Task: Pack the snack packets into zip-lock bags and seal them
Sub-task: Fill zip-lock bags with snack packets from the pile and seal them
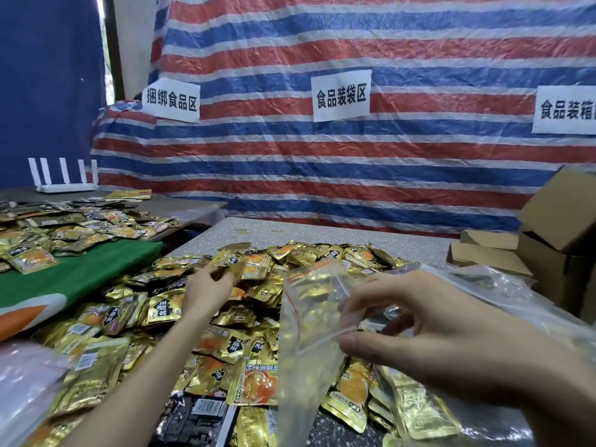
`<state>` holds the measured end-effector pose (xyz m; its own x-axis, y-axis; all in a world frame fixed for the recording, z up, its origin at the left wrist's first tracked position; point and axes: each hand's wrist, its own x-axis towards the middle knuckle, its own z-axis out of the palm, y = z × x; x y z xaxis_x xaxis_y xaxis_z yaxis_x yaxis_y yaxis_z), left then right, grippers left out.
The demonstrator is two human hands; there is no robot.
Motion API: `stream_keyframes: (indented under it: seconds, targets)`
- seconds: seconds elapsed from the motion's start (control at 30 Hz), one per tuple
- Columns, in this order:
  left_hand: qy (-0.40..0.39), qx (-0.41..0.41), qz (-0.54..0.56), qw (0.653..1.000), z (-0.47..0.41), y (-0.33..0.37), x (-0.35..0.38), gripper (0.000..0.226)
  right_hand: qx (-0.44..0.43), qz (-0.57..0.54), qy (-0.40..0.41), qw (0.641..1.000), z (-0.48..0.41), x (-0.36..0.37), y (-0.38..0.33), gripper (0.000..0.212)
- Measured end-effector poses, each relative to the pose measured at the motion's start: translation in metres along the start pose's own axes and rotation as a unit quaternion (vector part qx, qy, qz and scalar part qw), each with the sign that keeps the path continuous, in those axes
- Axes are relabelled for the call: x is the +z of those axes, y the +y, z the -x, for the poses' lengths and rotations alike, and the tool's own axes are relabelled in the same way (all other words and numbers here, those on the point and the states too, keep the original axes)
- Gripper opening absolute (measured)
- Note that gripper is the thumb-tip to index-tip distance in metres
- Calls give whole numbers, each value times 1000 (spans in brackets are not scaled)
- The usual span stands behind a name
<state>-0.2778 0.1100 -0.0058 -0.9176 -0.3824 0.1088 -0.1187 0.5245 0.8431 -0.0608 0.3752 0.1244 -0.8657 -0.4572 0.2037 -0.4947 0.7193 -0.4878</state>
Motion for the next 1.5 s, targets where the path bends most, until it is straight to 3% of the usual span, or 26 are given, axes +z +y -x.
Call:
stream_keyframes:
  seconds: [0.17,0.43,0.57,0.7,0.83,0.93,1.03,1.1,1.17,1.23,1.37,1.43,1.5]
  targets:
    - [-53,44,149,986,50,44,-75,25,-1,2,-7,1000,-2,1,-4,19]
    - [-46,174,328,927,156,92,-146,37,-18,17,-16,1000,-8,13,-24,18]
    - [-69,189,251,947,171,97,-150,45,-44,19,-20,999,-10,20,-34,20]
    - [-92,229,74,966,173,91,-135,61,-77,-4,3,997,-12,26,-41,25]
    - [-83,267,-53,959,176,89,-115,69,-88,-9,60,994,-13,30,-42,23]
    - [-123,279,-85,949,178,92,-104,83,-98,-16,108,989,-12,29,-39,19]
    - [-239,296,-91,920,176,92,-110,100,-103,-34,144,984,-10,21,-36,16]
    - [-350,323,-92,874,177,93,-120,87,-93,-42,142,985,-8,14,-34,19]
    - [-394,349,-99,844,175,91,-127,62,-74,-41,116,990,-4,9,-30,24]
    - [-382,364,-80,845,169,88,-130,46,-50,-31,80,995,-1,3,-25,26]
    - [-313,356,58,879,151,82,-137,43,-18,-39,27,999,5,-7,-18,22]
    - [-213,333,81,915,131,73,-136,36,-15,-36,21,999,7,-9,-17,23]
    - [-111,302,30,946,104,59,-129,20,-19,-33,13,999,6,-9,-17,24]
